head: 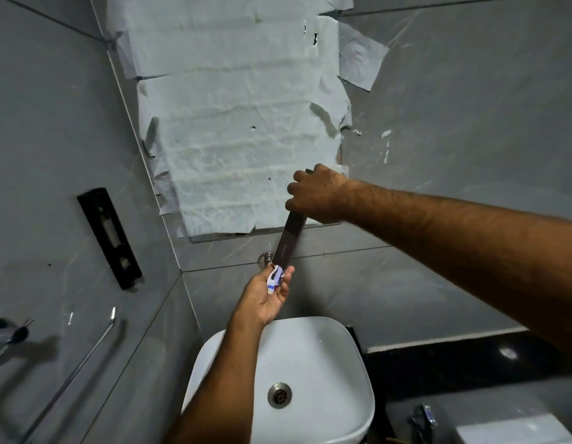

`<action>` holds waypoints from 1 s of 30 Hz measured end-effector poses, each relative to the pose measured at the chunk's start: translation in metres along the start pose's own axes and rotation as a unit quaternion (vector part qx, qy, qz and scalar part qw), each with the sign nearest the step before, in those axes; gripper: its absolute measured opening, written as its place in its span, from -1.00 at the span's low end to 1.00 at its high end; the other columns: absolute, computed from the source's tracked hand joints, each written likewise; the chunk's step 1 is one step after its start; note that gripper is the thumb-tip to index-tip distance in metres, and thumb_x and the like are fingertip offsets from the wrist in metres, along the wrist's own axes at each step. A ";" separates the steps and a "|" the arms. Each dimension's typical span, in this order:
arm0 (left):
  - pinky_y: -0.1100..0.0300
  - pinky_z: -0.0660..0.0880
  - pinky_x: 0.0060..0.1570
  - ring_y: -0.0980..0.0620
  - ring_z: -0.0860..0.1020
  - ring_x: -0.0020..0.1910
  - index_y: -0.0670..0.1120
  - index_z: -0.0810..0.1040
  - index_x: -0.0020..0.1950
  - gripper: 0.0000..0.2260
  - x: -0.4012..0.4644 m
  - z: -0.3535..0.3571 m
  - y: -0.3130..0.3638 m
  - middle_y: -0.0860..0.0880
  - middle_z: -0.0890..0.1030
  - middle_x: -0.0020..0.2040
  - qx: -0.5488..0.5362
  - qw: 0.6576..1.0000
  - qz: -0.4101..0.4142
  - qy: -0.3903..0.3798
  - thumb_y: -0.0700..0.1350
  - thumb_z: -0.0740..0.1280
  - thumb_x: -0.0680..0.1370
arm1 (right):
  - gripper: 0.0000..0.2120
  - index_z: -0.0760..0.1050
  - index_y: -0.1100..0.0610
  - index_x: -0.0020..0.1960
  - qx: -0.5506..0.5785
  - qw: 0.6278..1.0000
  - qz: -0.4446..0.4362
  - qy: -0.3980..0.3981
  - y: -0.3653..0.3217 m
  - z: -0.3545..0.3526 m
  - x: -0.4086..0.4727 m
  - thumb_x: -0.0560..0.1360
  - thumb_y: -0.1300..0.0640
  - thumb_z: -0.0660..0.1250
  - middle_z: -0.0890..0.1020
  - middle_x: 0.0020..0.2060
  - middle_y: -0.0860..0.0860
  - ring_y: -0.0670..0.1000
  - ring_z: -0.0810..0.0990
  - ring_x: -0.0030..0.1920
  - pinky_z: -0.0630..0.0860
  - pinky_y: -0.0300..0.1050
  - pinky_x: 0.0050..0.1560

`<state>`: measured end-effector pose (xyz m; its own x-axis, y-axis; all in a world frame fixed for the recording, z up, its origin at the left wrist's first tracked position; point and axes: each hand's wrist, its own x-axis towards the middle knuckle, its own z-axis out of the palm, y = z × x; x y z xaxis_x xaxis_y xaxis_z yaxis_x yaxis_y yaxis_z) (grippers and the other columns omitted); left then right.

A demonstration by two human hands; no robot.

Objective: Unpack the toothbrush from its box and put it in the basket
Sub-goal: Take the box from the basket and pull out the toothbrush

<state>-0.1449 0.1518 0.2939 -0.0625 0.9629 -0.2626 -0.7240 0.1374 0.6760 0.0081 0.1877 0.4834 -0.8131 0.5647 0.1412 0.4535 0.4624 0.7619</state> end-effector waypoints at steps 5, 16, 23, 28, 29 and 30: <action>0.32 0.44 -0.51 0.12 0.58 -0.43 -0.26 0.57 0.14 -0.49 -0.012 -0.012 0.020 -0.15 0.73 -0.14 0.144 0.986 -0.029 -0.074 0.16 0.10 0.64 | -0.66 0.45 0.02 0.23 0.042 0.999 0.025 0.020 0.006 0.009 -0.006 0.48 0.18 0.35 0.54 0.04 0.05 0.12 0.46 0.08 0.37 0.04 -0.21; 0.36 0.55 -0.50 0.12 0.62 -0.49 -0.27 0.58 0.08 -0.78 -0.029 0.000 0.056 -0.19 0.71 -0.28 0.168 0.975 0.145 0.011 -0.15 0.40 0.54 | -0.92 0.46 -0.03 -0.04 0.311 0.932 0.174 0.065 -0.016 0.062 -0.048 0.50 0.12 0.31 0.53 -0.10 0.00 0.08 0.47 -0.04 0.40 0.00 -0.26; 0.30 0.60 -0.44 0.09 0.64 -0.47 -0.29 0.61 0.01 -0.82 -0.031 -0.010 0.043 -0.16 0.70 -0.34 0.190 0.976 0.108 0.021 -0.17 0.39 0.55 | -0.83 0.53 0.02 0.04 0.396 0.872 0.279 0.074 -0.030 0.112 -0.091 0.46 0.17 0.36 0.60 -0.07 0.05 0.13 0.51 -0.01 0.56 0.10 -0.08; 0.33 0.59 -0.44 0.07 0.65 -0.46 -0.31 0.58 0.00 -0.85 -0.022 -0.028 0.006 -0.17 0.70 -0.33 0.030 0.997 0.060 0.038 -0.21 0.34 0.57 | -0.71 0.61 0.10 0.11 0.571 0.682 0.447 0.095 -0.067 0.166 -0.137 0.40 0.20 0.46 0.68 -0.10 0.06 0.08 0.60 -0.11 0.47 -0.11 -0.08; 0.32 0.60 -0.42 0.07 0.66 -0.43 -0.32 0.57 0.01 -0.85 -0.019 -0.029 -0.006 -0.19 0.70 -0.30 -0.008 0.998 0.044 0.039 -0.22 0.34 0.56 | -0.71 0.61 0.12 0.12 0.615 0.616 0.483 0.098 -0.080 0.174 -0.143 0.40 0.21 0.48 0.67 -0.11 0.05 0.07 0.60 -0.13 0.47 -0.12 -0.08; 0.31 0.62 -0.41 0.05 0.67 -0.41 -0.33 0.57 0.04 -0.84 -0.016 -0.030 -0.021 -0.22 0.69 -0.25 -0.044 0.998 0.027 0.039 -0.23 0.34 0.56 | -0.70 0.60 0.14 0.14 0.659 0.546 0.508 0.099 -0.094 0.181 -0.149 0.41 0.23 0.47 0.66 -0.11 0.06 0.06 0.59 -0.16 0.48 -0.10 -0.11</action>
<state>-0.1493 0.1271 0.2636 -0.1547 0.9467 -0.2824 -0.7755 0.0607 0.6284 0.1527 0.1838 0.2758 0.1373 0.9628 0.2328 0.4685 0.1440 -0.8717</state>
